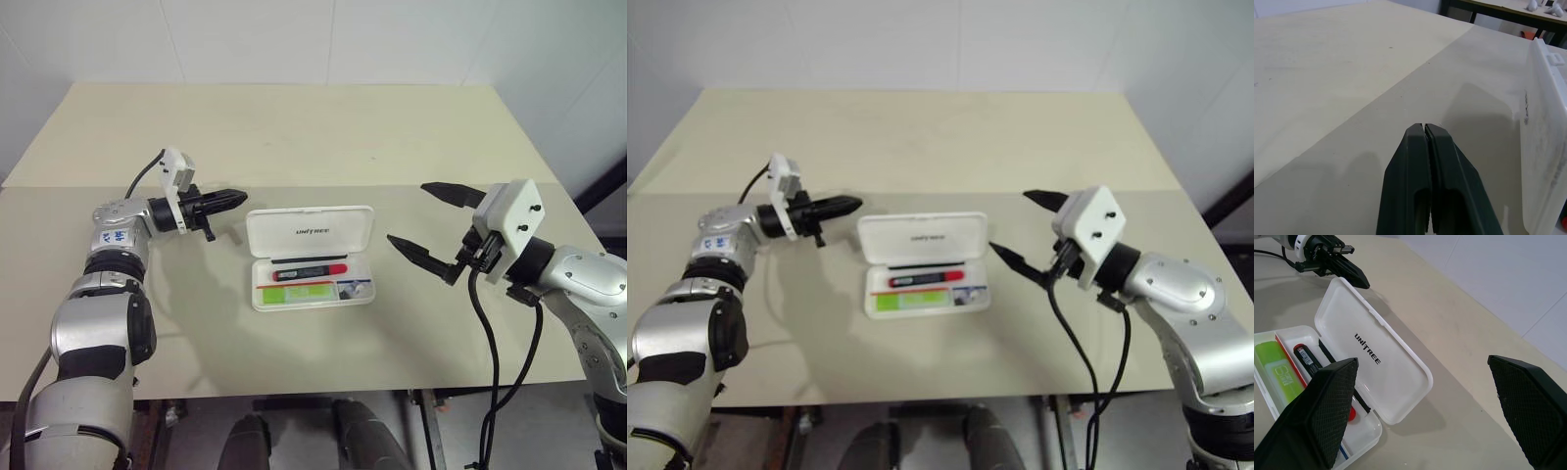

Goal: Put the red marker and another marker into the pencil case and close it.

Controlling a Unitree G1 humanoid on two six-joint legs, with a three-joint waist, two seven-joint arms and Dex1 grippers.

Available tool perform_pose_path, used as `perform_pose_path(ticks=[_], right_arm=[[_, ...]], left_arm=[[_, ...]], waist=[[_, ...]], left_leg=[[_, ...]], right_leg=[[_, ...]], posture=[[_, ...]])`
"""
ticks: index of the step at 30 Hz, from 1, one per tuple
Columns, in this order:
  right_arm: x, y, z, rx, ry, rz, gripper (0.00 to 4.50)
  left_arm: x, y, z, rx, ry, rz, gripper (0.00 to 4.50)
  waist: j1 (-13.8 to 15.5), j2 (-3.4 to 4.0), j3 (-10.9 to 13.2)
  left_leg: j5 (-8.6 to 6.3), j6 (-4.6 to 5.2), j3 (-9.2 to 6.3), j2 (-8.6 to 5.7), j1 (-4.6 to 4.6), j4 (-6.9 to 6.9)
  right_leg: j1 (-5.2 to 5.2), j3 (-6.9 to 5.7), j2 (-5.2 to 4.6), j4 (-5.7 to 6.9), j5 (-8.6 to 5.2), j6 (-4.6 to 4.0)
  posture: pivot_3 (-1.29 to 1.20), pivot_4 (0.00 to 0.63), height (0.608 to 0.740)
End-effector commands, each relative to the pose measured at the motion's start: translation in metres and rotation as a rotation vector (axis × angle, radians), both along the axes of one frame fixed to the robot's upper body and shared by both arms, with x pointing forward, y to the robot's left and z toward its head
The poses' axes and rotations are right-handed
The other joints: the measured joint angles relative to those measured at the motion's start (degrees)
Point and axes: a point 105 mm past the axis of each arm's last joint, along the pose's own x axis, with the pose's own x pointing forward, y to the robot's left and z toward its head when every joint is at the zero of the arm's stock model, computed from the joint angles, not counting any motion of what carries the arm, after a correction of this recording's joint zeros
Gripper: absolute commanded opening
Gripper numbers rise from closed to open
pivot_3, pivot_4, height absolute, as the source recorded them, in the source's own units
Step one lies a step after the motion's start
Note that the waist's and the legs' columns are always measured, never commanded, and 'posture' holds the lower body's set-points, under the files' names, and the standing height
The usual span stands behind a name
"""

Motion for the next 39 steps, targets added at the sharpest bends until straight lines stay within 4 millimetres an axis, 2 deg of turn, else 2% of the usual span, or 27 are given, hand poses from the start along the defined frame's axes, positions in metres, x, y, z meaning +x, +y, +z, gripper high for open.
perform_pose_path(ticks=[1,6,11,13,18,21,26,39], right_arm=[[-0.002,0.002,0.008,-0.005,-0.042,0.016,4.5],[-0.005,-0.002,0.008,-0.007,-0.044,0.024,4.5],[-0.014,-0.017,0.014,0.089,-0.059,0.037,4.5],[-0.017,-0.024,0.01,0.087,-0.042,0.04,4.5],[-0.033,-0.039,0.011,0.19,0.018,0.143,4.5],[-0.039,-0.049,0.008,0.182,0.07,0.199,4.5],[-0.037,-0.06,0.007,0.154,0.106,0.235,4.5],[-0.05,-0.057,-0.004,0.18,0.212,0.35,4.5]], left_arm=[[-0.002,-0.007,0.003,0.046,-0.021,-0.052,0.01],[-0.004,-0.023,-0.007,0.095,0.018,-0.119,0.01],[-0.001,-0.04,0.004,0.074,-0.022,-0.162,0.01],[-0.002,-0.044,0.006,0.079,-0.036,-0.189,0.01],[-0.006,-0.054,0.015,0.077,-0.069,-0.254,0.01],[-0.009,-0.058,0.017,0.083,-0.08,-0.295,0.01],[-0.017,-0.065,0.016,0.091,-0.086,-0.383,0.01],[-0.041,-0.082,-0.003,0.086,-0.041,-0.588,0.01]], waist=[[0.0,0.0,0.0],[0.1,0.0,0.0],[0.3,-0.01,0.0],[0.6,-0.01,0.0],[0.8,-0.01,0.0],[1.0,-0.01,0.0],[1.1,-0.01,0.0],[1.2,-0.01,0.0]], left_leg=[[0.0,0.0,0.0,0.0,0.0,0.0],[0.0,0.0,-0.01,-0.01,0.0,0.02],[0.0,0.0,-0.02,-0.01,-0.02,0.01],[0.0,0.0,-0.01,-0.03,-0.01,0.02],[0.0,0.0,-0.01,-0.04,0.02,0.03],[0.0,0.0,-0.01,-0.04,0.05,0.07],[0.0,0.0,0.0,-0.05,0.05,0.14],[0.0,0.0,-0.01,-0.05,0.05,0.15]], right_leg=[[0.0,0.0,0.0,0.0,0.0,0.0],[0.01,0.0,0.0,0.02,0.0,0.0],[0.01,0.0,0.0,-0.01,0.01,0.01],[0.02,0.01,-0.01,-0.01,0.01,0.03],[0.06,0.02,0.01,0.01,0.03,0.05],[0.1,0.03,0.02,0.01,0.04,0.08],[0.13,0.05,0.02,0.01,0.07,0.13],[0.14,0.09,0.01,0.01,0.09,0.16]], posture=[[0.0,0.15,0.74],[0.0,0.15,0.74],[0.0,0.15,0.74],[0.0,0.15,0.74],[0.0,0.15,0.74],[0.0,0.15,0.74],[0.0,0.15,0.74],[0.0,0.15,0.74]])
